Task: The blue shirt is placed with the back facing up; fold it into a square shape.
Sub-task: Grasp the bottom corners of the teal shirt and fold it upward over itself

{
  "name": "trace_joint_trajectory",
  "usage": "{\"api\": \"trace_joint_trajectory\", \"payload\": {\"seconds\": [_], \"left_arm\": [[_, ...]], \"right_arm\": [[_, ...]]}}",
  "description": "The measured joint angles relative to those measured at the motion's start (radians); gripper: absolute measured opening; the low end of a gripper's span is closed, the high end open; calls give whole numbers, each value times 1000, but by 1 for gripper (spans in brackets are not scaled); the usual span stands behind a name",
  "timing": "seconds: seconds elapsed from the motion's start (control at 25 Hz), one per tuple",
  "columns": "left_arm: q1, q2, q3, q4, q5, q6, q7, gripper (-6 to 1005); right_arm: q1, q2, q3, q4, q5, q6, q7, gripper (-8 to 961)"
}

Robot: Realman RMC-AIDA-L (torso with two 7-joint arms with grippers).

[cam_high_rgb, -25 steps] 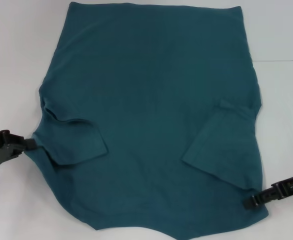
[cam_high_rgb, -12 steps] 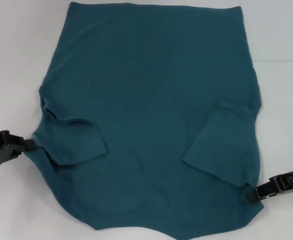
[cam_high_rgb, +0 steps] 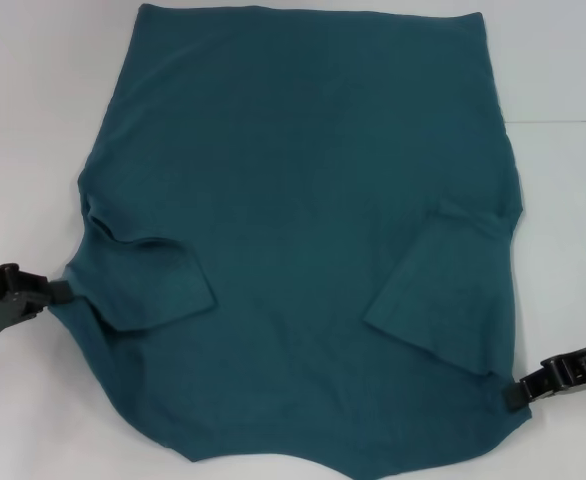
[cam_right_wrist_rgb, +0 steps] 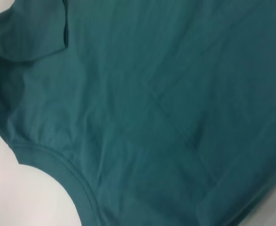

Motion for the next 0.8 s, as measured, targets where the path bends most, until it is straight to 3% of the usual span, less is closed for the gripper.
{"api": "trace_joint_trajectory", "payload": {"seconds": [0.12, 0.44, 0.8], "left_arm": [[0, 0, 0, 1, 2, 13, 6, 13], [11, 12, -1, 41, 62, 130, 36, 13], [57, 8, -1, 90, 167, 321, 55, 13]], "right_arm": [[-4, -8, 0, -5, 0, -20, -2, 37], [-26, -65, 3, -7, 3, -104, -23, 35], [-53, -69, -5, -22, -10, -195, -26, 35]]}}
